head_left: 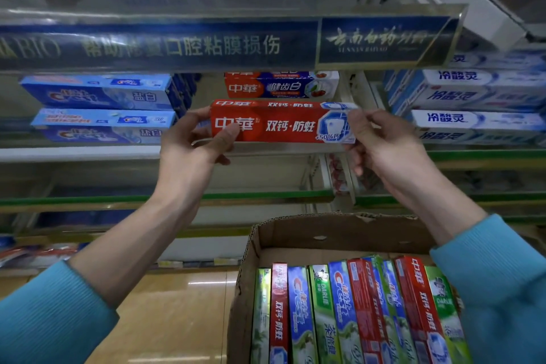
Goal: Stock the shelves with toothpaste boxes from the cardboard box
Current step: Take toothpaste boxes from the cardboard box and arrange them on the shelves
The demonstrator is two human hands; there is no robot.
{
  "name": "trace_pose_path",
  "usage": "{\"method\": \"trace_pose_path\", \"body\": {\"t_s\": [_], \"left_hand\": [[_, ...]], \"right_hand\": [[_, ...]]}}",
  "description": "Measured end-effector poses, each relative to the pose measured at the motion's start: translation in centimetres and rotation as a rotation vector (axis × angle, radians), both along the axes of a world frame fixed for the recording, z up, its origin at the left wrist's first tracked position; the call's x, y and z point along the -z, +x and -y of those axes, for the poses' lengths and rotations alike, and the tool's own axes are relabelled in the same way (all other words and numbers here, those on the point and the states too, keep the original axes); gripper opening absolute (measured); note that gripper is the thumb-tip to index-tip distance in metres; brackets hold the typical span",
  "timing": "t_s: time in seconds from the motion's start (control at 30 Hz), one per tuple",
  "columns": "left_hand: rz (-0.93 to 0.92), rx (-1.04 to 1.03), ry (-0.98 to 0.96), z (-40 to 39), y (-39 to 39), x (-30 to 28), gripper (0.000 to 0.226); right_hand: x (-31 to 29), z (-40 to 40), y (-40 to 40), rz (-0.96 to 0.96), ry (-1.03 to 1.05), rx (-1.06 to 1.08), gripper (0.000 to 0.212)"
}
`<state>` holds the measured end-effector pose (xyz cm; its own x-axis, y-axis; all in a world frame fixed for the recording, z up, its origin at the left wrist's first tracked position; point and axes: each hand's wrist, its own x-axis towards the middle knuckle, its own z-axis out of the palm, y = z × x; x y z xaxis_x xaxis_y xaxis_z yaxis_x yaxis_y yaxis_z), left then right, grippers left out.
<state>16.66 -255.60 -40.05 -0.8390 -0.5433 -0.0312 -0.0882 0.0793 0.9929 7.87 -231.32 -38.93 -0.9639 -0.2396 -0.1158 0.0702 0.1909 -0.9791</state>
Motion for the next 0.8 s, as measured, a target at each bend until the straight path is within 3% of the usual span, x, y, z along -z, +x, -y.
{"method": "trace_pose_path", "body": {"t_s": [0.4,0.6,0.8], "left_hand": [[0.011,-0.018,-0.289,-0.3,-0.9,1.8,0.021],[-0.014,-0.037,-0.243,-0.5,-1.8,2.0,0.038],[-0.085,-0.027,-0.147,-1.0,-2.7,1.1,0.038]], "right_hand": [[2.1,0.1,-1.0,-0.185,0.223,0.079,0.037],[1.8,0.4,-1.5,-0.182,0.199,0.120,0.023],[1.1,0.5,-1.7,-0.104,0.042,0.120,0.031]]}}
